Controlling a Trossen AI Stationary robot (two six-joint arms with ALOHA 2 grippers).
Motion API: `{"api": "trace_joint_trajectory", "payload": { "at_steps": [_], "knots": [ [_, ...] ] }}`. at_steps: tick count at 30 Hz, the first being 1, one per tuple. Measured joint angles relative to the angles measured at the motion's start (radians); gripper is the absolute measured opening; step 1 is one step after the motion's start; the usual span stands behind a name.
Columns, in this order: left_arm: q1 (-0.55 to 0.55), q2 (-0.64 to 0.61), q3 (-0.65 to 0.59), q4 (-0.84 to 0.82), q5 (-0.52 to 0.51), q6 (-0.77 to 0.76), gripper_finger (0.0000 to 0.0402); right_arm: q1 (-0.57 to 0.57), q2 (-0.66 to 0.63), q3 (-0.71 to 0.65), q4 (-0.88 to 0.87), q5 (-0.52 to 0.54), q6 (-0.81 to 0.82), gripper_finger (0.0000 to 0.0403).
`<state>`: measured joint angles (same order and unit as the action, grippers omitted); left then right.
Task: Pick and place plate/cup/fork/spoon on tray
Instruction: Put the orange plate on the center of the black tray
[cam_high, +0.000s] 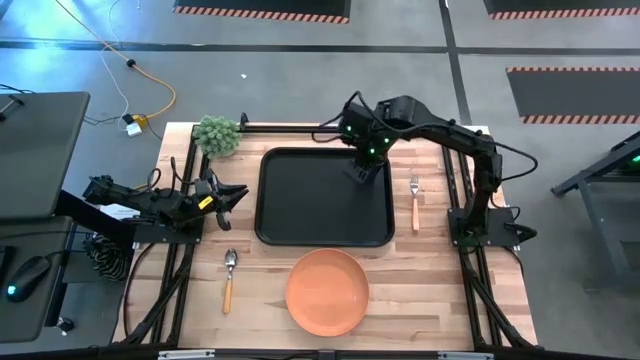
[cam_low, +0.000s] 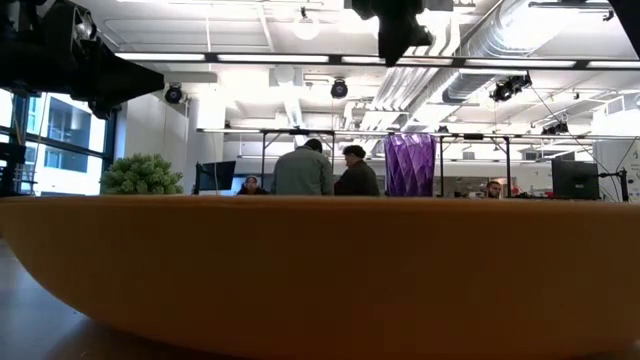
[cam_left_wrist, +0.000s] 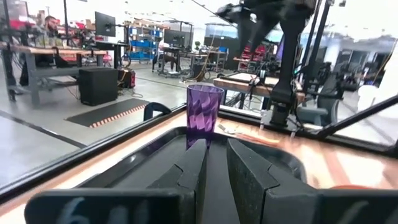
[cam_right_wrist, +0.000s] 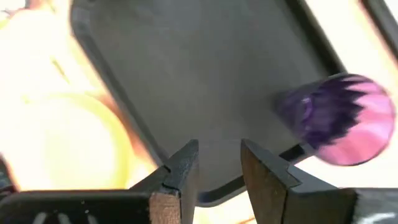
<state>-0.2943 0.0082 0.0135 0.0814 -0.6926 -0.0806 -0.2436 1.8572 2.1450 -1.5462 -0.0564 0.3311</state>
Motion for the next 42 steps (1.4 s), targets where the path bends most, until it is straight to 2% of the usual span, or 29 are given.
{"api": "trace_joint_trajectory", "payload": {
  "at_steps": [18,28,31,38,42],
  "knots": [
    [0.001,0.000,0.000,0.005,-0.001,-0.217,0.0058,0.207,0.000,0.002,0.056,0.026,0.363,0.0110],
    [0.001,0.000,0.005,-0.008,0.006,-0.335,0.0109,0.283,0.000,0.002,0.094,0.081,0.456,0.0110],
    [0.001,0.000,0.008,0.055,0.029,-0.382,0.0116,0.299,0.000,0.002,0.094,0.104,0.477,0.0110],
    [0.001,0.000,0.010,0.234,0.142,-0.369,0.0111,0.312,0.000,0.002,0.126,0.129,0.488,0.0110],
    [0.001,0.000,0.010,0.291,0.149,-0.389,0.0110,0.311,-0.001,0.001,0.157,0.178,0.500,0.0110]
  ]
}}
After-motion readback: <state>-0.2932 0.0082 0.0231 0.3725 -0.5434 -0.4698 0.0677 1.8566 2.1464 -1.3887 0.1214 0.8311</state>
